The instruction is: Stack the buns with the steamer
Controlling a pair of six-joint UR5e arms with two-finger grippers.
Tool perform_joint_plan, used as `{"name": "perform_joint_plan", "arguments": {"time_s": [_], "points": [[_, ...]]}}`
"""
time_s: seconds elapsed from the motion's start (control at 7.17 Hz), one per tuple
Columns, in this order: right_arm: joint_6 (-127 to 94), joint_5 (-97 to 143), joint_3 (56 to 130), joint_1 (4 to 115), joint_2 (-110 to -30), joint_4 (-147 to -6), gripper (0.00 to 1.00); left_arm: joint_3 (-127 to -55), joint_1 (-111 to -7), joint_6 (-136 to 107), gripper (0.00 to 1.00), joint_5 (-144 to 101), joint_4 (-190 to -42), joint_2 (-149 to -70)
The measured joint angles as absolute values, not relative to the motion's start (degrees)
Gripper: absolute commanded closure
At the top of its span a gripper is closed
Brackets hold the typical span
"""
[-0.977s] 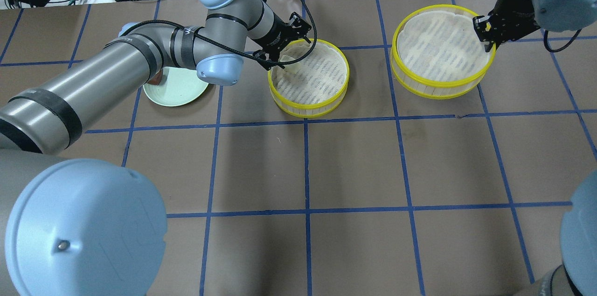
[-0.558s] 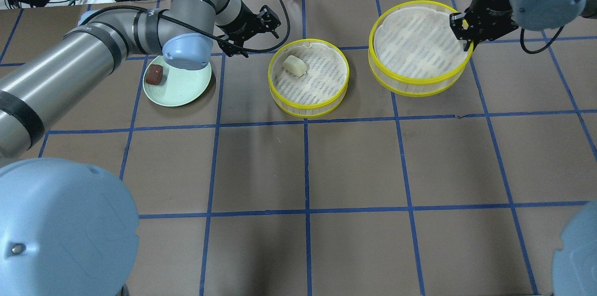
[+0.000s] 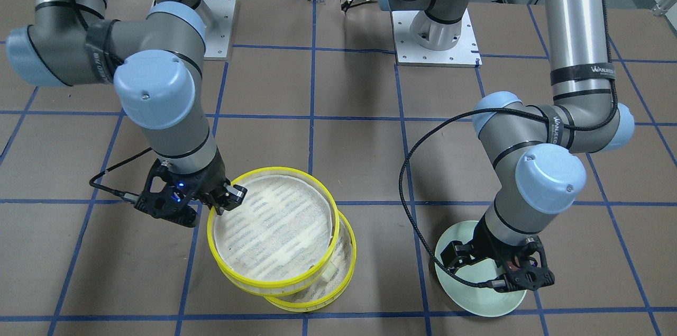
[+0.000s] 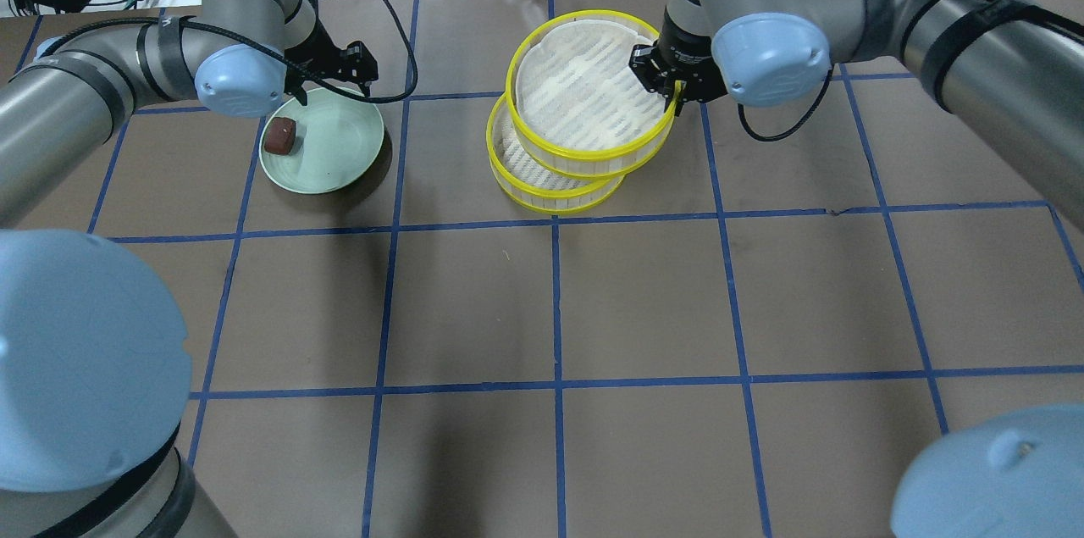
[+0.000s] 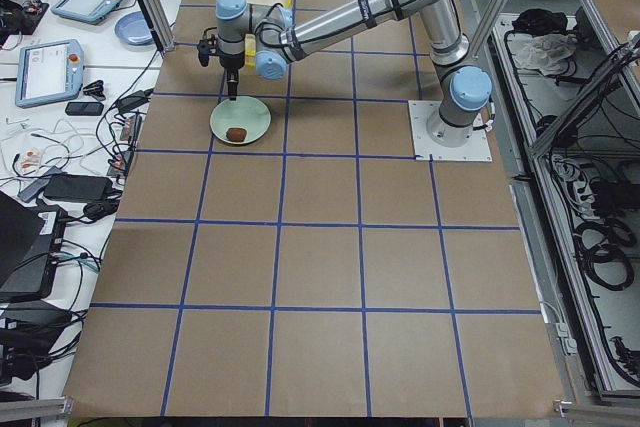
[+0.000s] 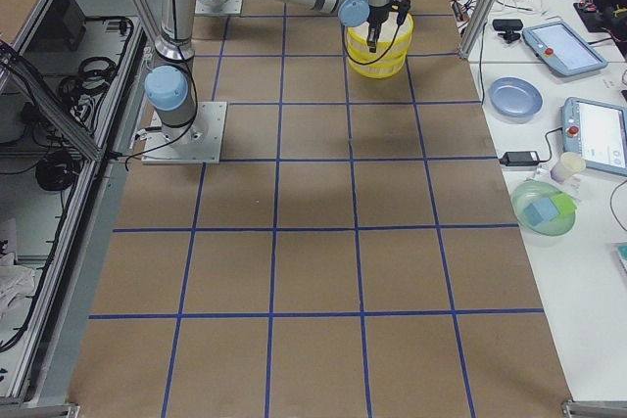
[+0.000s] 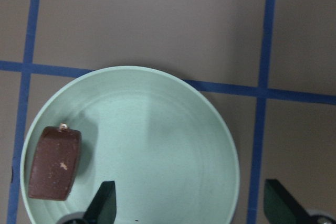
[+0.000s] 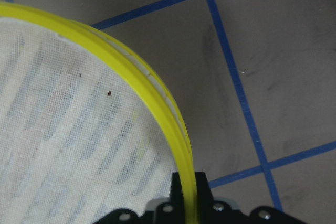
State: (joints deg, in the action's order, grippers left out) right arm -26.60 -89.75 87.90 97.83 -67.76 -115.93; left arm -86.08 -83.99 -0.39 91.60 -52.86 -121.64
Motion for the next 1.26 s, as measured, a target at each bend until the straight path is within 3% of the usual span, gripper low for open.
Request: {"name": "perform_joint_plan", "arguments": {"time_s": [0.7,0.84,0.98,1.12,1.26], "points": [[-30.6,-88.3,88.0,99.2,-64.0,-117.8,0.99,-86.4,-80.2,13.1,0.00,100.9,-46.7,-125.7],[-31.0,-88.4,88.0,99.2,-63.8,-117.8,0.98,-86.8,-79.8,14.2,0.12,101.0,-46.6,-126.4],[-31.2,-88.4,88.0,99.2,-63.7,-117.8,0.98,-87.3,-79.6,14.5,0.47,101.1,-46.7,-127.0],[-31.6,-88.4,88.0,99.3,-63.6,-117.9,0.95,-87.7,-79.6,14.4,0.95,101.2,-46.8,-127.4],[-31.9,-88.4,88.0,99.6,-63.3,-118.0,0.93,-87.9,-79.6,14.3,1.00,101.3,-47.0,-127.6]]}}
